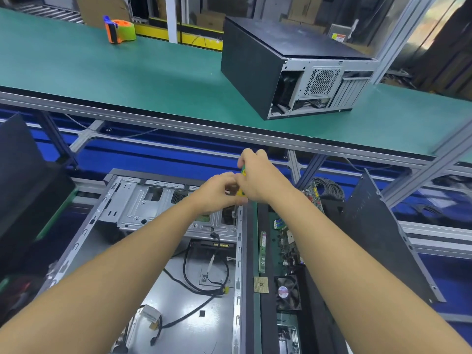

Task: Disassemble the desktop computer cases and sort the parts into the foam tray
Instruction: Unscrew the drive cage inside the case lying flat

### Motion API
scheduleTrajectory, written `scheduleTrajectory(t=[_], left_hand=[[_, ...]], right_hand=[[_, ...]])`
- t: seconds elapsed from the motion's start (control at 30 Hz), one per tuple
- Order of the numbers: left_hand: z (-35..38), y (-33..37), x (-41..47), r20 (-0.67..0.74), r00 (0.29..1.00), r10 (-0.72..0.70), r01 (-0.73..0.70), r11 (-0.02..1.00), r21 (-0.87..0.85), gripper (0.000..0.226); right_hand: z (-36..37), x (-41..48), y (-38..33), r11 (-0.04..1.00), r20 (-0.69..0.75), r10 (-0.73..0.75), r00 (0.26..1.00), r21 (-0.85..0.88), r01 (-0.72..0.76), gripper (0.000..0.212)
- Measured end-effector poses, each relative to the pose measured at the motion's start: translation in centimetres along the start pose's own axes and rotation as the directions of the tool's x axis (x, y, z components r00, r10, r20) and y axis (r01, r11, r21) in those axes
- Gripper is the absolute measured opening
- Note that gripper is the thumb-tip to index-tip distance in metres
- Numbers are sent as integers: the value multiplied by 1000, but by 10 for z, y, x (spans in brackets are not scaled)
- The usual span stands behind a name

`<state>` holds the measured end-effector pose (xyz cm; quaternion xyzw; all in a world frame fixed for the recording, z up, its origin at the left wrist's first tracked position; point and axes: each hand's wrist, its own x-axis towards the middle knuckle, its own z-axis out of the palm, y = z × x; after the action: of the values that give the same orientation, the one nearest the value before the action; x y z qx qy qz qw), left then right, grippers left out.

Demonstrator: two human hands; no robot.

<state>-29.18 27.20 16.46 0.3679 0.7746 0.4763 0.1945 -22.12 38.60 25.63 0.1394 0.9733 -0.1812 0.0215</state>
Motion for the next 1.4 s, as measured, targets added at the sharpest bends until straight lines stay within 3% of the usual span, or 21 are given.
scheduleTrajectory(t=[0.17,0.23,0.37,0.53,0.67,0.93,1.03,1.27,1.33,1.4], left_hand=[[-2,-7,1,-36,998,-49,48,998,-38,19],[5,-6,3,-71,996,-61,61,998,-2,30],[4,-18,1,-22,998,-54,54,998,-11,30],[5,-43,-5,41,990,-136,112,928,356,21],[23,-45,-1,37,990,-135,103,879,465,24],[28,-42,1,-52,987,-152,159,878,452,4],[29,-40,1,-48,986,-159,164,875,455,8],[17,-23,-9,-246,966,-83,133,972,195,13],[17,-6,-17,-81,996,-35,46,988,149,13],[30,16,-30,244,970,13,-50,988,146,10]], right_hand=[[-7,1,1,988,116,-62,991,149,44,30],[-2,-2,1,985,67,-39,997,168,27,22],[4,-3,5,993,-70,-83,994,83,88,17],[-6,-1,10,972,60,-119,991,212,104,41],[-7,0,12,969,67,-109,992,230,91,45],[-8,-4,19,956,16,-111,994,274,103,44],[-12,-7,19,951,-1,-109,994,291,105,44],[-41,-29,36,890,-198,1,980,447,89,39],[-44,-36,47,906,-233,38,972,418,65,37],[-44,-43,57,925,-236,81,968,379,15,35]])
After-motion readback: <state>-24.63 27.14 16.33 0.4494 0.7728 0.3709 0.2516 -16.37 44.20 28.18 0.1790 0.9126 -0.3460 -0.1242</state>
